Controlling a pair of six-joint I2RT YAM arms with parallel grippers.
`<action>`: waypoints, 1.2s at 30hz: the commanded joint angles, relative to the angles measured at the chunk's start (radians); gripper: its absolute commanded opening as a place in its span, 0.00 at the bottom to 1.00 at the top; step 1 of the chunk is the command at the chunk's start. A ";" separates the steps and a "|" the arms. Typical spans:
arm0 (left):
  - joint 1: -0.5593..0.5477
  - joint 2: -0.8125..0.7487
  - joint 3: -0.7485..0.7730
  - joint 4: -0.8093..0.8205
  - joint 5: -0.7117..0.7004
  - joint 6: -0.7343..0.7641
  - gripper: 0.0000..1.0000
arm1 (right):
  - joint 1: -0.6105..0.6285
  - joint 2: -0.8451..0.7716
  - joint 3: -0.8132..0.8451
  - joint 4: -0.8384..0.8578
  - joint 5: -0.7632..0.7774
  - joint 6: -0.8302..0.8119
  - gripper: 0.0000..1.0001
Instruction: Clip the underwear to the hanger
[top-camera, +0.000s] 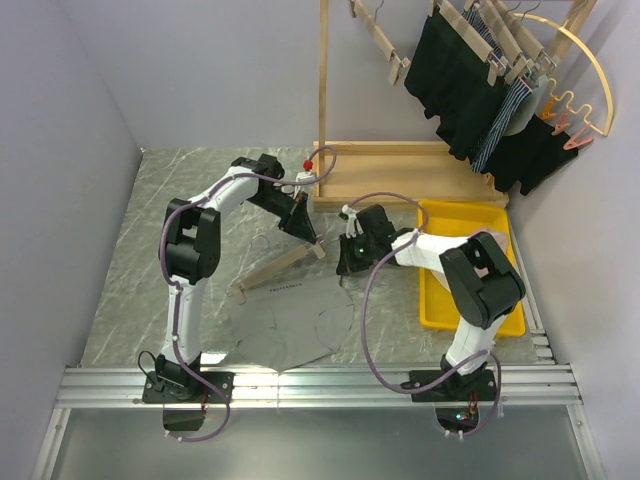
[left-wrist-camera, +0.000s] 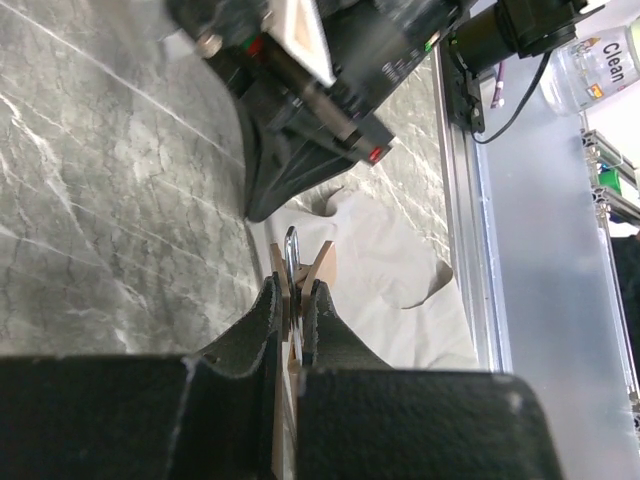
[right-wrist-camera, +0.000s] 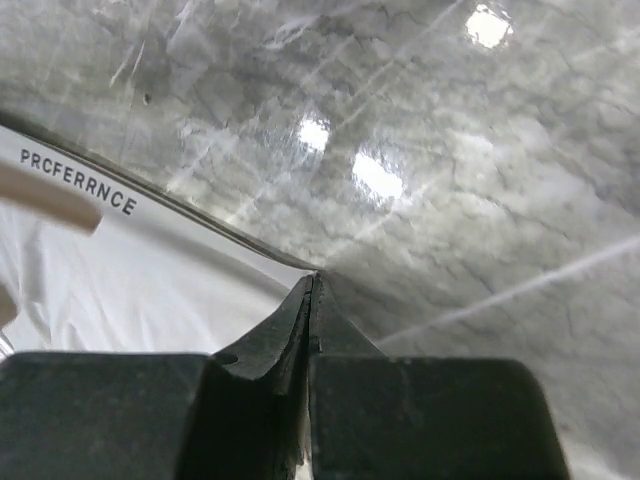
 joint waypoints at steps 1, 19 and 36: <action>0.000 -0.054 -0.001 0.030 -0.014 0.022 0.00 | -0.015 -0.088 -0.014 0.023 0.007 -0.008 0.00; -0.026 -0.043 -0.022 0.059 -0.037 0.007 0.00 | -0.014 -0.168 0.029 0.069 0.023 -0.066 0.00; -0.034 -0.010 -0.001 0.070 -0.063 -0.006 0.00 | -0.007 -0.192 0.076 0.032 -0.025 -0.053 0.00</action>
